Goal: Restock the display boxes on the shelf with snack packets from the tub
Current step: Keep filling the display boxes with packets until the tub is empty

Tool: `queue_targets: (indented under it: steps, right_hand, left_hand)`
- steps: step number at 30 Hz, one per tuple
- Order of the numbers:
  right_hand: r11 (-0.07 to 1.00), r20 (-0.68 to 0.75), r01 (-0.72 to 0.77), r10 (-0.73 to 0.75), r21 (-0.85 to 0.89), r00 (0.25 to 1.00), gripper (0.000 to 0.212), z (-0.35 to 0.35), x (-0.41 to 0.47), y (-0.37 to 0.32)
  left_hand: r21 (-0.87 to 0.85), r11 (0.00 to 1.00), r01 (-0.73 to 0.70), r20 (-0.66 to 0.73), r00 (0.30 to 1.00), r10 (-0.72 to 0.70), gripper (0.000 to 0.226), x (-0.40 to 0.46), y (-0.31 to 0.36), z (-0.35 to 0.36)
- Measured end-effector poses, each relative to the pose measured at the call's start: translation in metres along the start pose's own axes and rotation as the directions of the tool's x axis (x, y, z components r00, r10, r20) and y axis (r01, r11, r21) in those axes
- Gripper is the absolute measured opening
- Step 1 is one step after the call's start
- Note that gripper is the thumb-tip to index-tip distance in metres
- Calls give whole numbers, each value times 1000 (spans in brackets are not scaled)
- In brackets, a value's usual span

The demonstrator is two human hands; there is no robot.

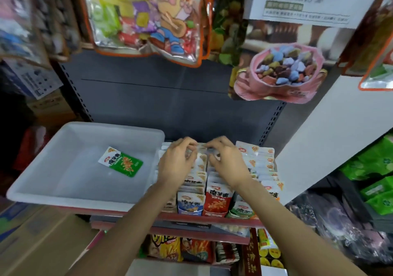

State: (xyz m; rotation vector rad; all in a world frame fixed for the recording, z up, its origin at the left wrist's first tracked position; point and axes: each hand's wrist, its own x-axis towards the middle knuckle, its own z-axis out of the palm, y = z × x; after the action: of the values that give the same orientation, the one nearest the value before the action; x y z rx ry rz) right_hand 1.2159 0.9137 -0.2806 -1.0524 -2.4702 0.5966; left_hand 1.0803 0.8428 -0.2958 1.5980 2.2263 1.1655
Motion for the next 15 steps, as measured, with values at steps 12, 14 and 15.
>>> queue_targets:
  steps: [12,14,15]
  right_hand:
    - [999,455,-14,29,-36,890,40,159,82,-157]
    - [996,490,-75,91,-53,867,40,189,91,-158]
    - [991,504,-132,133,-36,853,42,203,93,-157]
  left_hand:
    - [-104,683,723,166,690,-704,57,3,-201,-110]
    - [-148,586,797,211,604,-768,47,10,-231,-109]
    - [-193,529,826,227,562,-795,37,12,-244,-107]
